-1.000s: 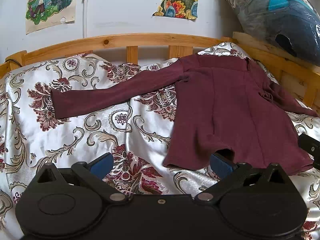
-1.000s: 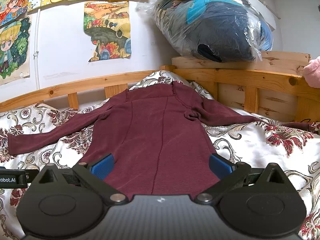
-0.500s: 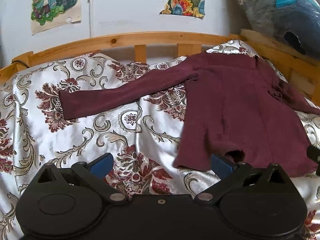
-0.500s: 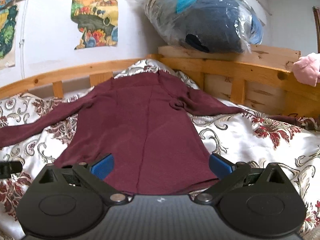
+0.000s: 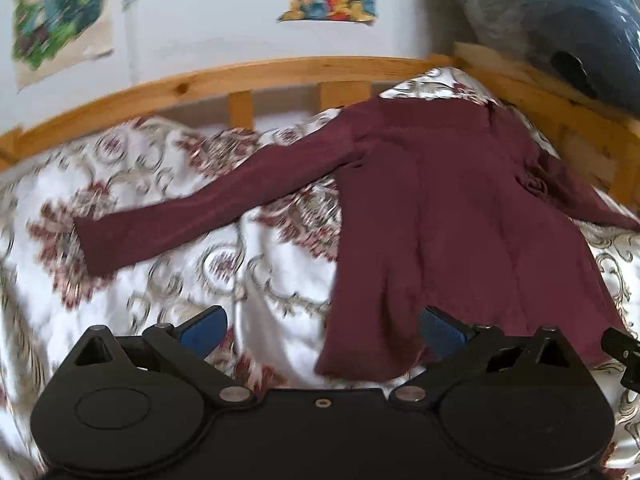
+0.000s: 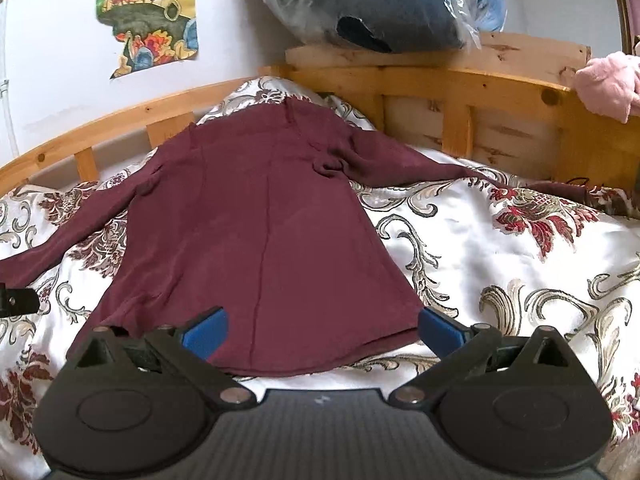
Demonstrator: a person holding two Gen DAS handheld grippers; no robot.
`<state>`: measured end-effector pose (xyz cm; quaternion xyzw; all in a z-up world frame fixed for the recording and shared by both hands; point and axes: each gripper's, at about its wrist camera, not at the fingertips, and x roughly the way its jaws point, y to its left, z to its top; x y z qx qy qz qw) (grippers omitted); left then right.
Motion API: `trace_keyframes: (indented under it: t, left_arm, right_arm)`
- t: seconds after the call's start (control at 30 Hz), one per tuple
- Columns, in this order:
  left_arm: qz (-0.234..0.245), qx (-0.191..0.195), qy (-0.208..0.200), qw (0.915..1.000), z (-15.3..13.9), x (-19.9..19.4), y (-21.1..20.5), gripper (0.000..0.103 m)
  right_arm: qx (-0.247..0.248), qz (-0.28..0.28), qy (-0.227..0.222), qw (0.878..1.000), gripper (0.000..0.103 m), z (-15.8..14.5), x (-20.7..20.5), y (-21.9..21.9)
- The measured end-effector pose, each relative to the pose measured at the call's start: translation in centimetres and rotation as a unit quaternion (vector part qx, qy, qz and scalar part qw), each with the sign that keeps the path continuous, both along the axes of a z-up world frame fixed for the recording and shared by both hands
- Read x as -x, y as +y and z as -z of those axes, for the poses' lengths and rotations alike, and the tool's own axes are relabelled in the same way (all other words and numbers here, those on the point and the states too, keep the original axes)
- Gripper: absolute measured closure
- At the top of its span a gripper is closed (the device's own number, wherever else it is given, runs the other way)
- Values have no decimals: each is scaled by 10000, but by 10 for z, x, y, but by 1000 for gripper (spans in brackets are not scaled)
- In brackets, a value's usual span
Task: Fold small clothes
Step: 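Grasp the sleeve cuff with the right tool and lift it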
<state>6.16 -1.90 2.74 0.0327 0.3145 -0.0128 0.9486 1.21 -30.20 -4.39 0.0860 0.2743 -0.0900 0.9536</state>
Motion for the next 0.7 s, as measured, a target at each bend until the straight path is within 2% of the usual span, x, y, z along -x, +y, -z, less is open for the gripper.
trace_keyframes:
  t: [0.13,0.23,0.33,0.4,0.53,0.57,0.63,0.7]
  left_arm:
    - [227,-281,-3,9993,-9,-24,-24,1]
    - [353,-363,-100,9987,-12,-44,-47,1]
    - [482,-358,-27,9982,-9,-69,-75,1]
    - [536,-252,104,9982,-4,-82,-94,1]
    - [939,119,380,9948,17,-98,-123,1]
    - [1023,109,445,9937,24,-102,-128,1]
    - [1145,-1,520,9921,37,-105,-139,1]
    - [1234,-146,574,9906,47,-107,-146,1]
  right_arm:
    - [-58,156,-128,9998,0,-11,-16,-18]
    - [-172,367,-502,9979,0,-23,-27,-44]
    - [3,782,-878,9931,0,-30,-39,-75]
    - [207,1313,-1030,9858,0,-33,-46,-99]
    - [437,2173,-890,9710,0,-28,-58,-152]
    - [494,2357,-819,9671,0,-26,-60,-162]
    - [632,2949,-646,9513,0,-23,-67,-182]
    - [655,3224,-607,9424,0,-20,-69,-196]
